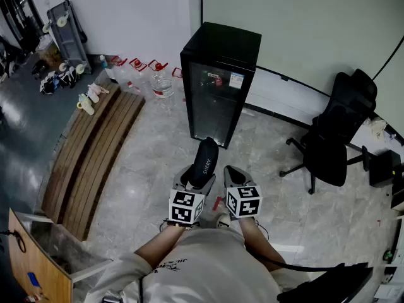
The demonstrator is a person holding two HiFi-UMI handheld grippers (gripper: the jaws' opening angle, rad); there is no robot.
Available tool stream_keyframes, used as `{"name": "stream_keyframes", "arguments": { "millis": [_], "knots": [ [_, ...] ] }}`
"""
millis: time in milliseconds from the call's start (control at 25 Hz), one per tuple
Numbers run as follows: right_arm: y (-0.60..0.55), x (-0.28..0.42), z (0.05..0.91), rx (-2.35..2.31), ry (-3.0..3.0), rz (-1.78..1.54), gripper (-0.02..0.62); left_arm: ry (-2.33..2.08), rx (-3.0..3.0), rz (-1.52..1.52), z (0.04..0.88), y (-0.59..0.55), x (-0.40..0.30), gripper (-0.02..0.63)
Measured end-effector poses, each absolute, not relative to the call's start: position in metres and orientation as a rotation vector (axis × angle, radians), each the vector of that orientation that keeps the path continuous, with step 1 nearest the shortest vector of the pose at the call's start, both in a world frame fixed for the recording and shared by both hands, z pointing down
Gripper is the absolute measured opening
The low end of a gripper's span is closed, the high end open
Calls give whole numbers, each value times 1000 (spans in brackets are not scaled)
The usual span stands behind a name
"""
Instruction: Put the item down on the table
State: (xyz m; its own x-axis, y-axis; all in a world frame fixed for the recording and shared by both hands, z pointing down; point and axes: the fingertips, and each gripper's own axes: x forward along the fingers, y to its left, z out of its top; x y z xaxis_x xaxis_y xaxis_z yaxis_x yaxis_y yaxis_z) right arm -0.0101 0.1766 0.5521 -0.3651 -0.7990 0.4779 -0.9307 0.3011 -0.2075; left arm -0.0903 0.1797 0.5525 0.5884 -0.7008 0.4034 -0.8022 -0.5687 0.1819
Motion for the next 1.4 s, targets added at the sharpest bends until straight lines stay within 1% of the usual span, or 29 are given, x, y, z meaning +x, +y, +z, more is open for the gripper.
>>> {"name": "stream_keyframes", "arguments": {
  "millis": [280, 640, 920, 1120, 1400],
  "knots": [
    [170, -37, 554, 1620, -2257, 663, 5, -1189, 2486, 393, 555, 165, -121, 331],
    [122, -25, 565, 1649, -2237, 672, 5, -1162, 2489, 392, 567, 118, -111, 331],
    [33, 0, 564, 1595, -2284, 658, 5, -1225, 2454, 393, 568, 34, -87, 331],
    [-31, 28, 552, 1547, -2324, 628, 5, -1280, 2438, 364, 556, -28, -56, 331],
    [-99, 62, 535, 1500, -2378, 574, 5, -1334, 2426, 336, 542, -86, -17, 330]
  ]
}}
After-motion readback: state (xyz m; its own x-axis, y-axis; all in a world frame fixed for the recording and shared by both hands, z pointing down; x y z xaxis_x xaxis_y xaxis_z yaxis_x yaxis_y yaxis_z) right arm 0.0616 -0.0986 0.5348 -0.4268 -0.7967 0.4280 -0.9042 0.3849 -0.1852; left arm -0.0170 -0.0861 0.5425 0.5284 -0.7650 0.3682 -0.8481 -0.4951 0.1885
